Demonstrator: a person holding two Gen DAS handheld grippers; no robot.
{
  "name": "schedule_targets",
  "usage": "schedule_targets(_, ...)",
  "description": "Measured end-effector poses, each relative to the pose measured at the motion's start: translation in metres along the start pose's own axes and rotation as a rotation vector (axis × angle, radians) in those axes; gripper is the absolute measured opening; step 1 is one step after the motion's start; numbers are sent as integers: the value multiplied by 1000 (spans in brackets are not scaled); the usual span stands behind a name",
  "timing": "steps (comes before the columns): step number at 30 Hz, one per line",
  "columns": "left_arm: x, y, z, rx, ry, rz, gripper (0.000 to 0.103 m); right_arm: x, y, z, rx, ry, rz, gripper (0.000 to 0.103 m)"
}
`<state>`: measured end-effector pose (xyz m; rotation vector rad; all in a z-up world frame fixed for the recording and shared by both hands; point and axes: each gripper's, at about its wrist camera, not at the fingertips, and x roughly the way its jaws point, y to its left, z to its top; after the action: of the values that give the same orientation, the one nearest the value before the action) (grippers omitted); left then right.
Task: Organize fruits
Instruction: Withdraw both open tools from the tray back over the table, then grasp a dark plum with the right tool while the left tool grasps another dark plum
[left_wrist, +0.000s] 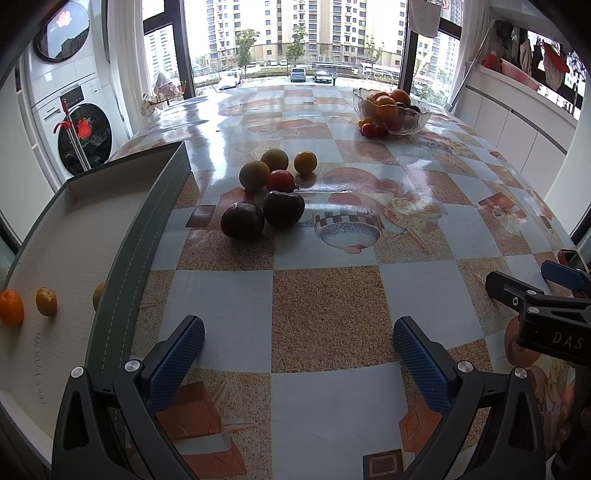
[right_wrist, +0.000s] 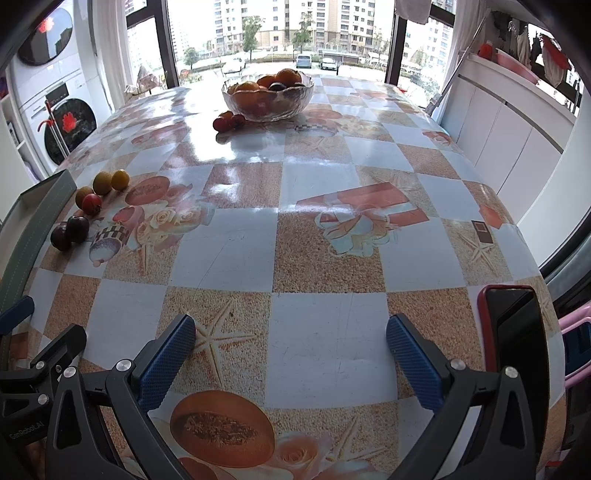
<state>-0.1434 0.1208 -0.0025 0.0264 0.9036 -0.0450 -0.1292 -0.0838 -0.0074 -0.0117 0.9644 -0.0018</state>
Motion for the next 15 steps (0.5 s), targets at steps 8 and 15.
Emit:
schedule_targets(8,-2,-1,0,2,0,25,103,2,35,46,-12,75,255,103)
schedule_targets(15,-40,-7,-13,81,-92,6,103,15,108,75,-164,90,393,96)
